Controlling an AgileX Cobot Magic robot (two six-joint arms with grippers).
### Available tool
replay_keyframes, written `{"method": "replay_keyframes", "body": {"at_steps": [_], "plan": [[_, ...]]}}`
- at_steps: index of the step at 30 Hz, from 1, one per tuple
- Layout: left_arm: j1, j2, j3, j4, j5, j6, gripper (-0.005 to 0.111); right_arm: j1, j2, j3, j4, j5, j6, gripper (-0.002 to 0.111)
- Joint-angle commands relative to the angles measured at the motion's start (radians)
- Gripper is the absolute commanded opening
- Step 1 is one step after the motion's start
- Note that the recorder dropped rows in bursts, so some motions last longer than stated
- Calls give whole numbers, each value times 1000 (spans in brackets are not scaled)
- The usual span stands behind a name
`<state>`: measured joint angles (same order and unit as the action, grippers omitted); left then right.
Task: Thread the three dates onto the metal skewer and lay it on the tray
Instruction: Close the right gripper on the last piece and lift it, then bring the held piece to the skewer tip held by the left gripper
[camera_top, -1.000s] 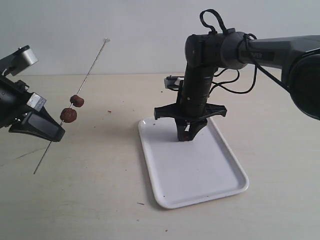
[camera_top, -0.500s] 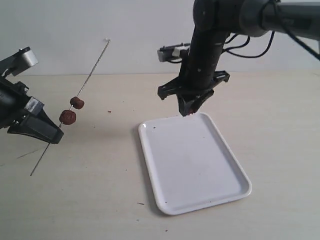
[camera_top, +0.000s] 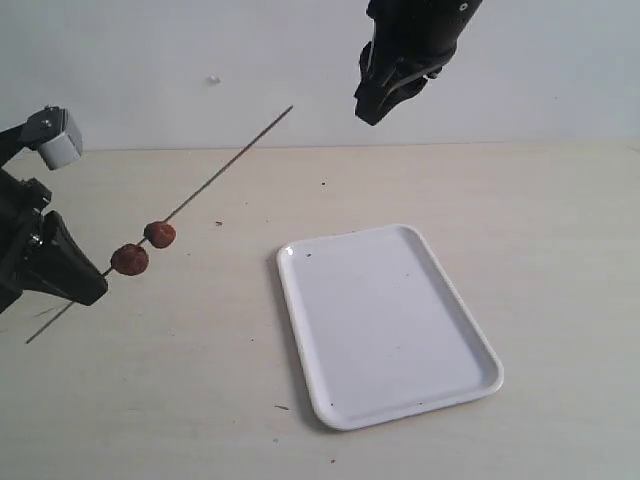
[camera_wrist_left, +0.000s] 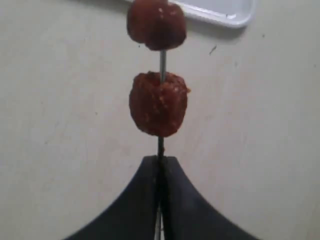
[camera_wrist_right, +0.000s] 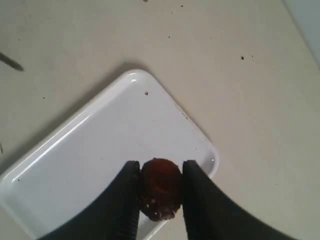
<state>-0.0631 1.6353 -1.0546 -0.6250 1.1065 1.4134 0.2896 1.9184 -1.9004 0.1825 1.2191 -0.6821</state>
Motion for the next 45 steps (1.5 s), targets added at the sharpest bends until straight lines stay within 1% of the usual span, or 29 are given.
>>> {"method": "replay_keyframes", "body": {"at_steps": [1,3,6,8,11,13,14,16,19,21,23,24,26,28,31,32,35,39,41,45], "plan": [[5,1,-4,135,3,22,0,1,-80,95,28,2,-54,29],[5,1,-4,161,7,22,0,1,-125,175,24,2,-69,29],[5,1,-4,160,14,22,0,1,-207,321,-7,2,-209,29],[5,1,-4,160,14,22,0,1,-256,411,-21,2,-391,29],[5,1,-4,160,14,22,0,1,-308,490,-28,2,-693,29],[5,1,-4,160,24,22,0,1,-326,508,-28,2,-844,29],[5,1,-4,160,49,22,0,1,-331,508,-28,2,-909,29],[3,1,-4,153,107,24,0,1,-335,508,-28,2,-977,29],[3,-1,-4,97,115,33,0,1,-335,508,-28,2,-997,29],[-18,-8,-2,81,115,25,0,1,-335,508,-28,2,-1002,29],[-57,-17,-2,83,115,-8,0,1,-335,508,-28,2,-1002,29],[-98,-23,-2,97,115,-8,0,1,-335,508,-28,2,-1002,29],[-153,-23,-2,130,115,-8,0,1,-335,508,-52,-20,-993,29],[-184,-23,-2,114,115,-8,0,1,-335,508,-56,-31,-991,29],[-189,-23,-2,4,115,-8,0,1,-335,508,-91,-10,-953,29],[-189,-23,-2,-18,115,-6,0,1,-335,508,-142,2,-920,29],[-189,-23,-2,-21,115,-1,0,1,-335,508,-168,2,-920,29],[-189,-23,-2,-29,115,-1,0,1,-335,508,-80,2,-920,29],[-189,-23,-2,-55,115,-1,0,1,-335,508,-19,-12,-958,29],[-192,-22,0,-64,115,-13,0,1,-339,508,13,-38,-989,29]]}}
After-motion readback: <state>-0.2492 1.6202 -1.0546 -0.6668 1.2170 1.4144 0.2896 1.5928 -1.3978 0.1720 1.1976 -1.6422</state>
